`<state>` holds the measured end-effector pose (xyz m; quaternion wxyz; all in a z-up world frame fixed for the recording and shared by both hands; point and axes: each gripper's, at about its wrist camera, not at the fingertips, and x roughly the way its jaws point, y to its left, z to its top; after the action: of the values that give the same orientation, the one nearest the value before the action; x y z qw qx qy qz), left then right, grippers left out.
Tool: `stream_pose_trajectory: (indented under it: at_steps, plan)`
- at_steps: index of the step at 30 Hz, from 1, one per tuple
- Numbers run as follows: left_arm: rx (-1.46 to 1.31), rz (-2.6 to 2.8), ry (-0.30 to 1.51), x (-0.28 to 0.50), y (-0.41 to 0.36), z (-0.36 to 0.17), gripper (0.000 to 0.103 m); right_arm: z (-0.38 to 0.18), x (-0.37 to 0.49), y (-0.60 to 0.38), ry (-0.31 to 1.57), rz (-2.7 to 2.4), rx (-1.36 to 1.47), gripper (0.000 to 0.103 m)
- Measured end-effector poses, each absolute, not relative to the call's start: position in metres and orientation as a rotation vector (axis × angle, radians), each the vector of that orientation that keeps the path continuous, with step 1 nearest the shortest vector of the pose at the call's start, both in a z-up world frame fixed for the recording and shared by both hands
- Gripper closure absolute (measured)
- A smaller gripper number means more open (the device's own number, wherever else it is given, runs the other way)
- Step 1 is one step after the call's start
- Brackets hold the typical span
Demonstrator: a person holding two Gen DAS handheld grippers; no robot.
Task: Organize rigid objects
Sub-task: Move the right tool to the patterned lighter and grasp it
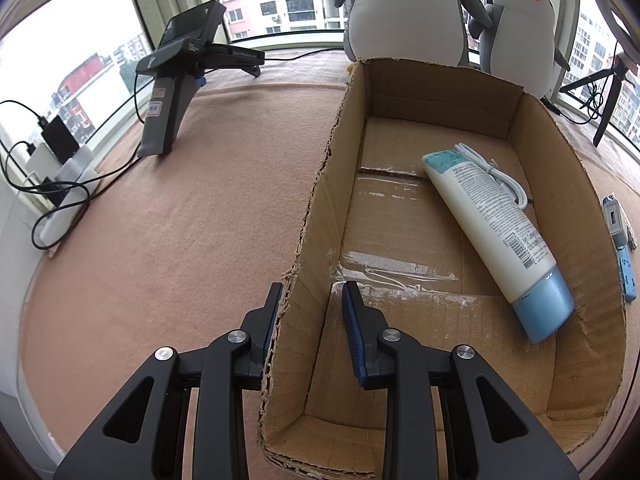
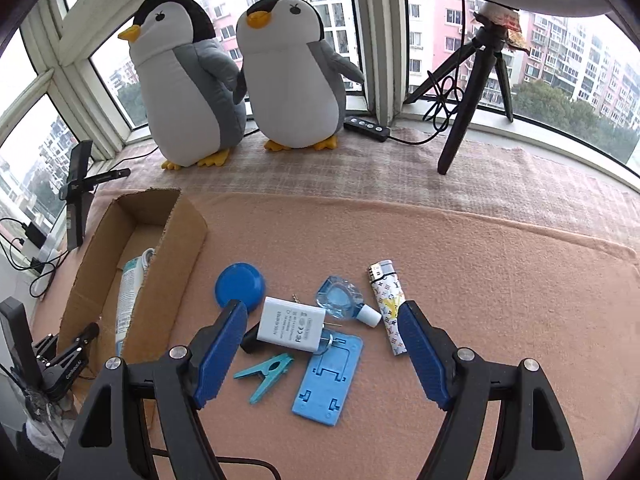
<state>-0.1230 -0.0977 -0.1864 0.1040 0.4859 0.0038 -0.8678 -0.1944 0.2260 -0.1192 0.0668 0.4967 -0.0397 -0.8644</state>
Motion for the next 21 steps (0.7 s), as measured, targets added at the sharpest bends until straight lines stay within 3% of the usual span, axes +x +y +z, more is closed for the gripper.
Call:
stream_pose_trajectory:
  at_steps: [7, 12, 21]
  plan:
    - [1.434, -2.553, -0.008, -0.123, -0.095, -0.186, 0.076, -0.142, -0.217, 0.262, -0.212, -2.582, 1.598, 0.029]
    - [1.434, -2.549, -0.015, -0.124, -0.094, -0.186, 0.076, -0.160, -0.234, 0.262, -0.200, -2.528, 1.673, 0.044]
    - [1.434, -2.549, -0.019, -0.123, -0.094, -0.186, 0.076, -0.178, -0.251, 0.252, -0.095, -2.506, 1.735, 0.054]
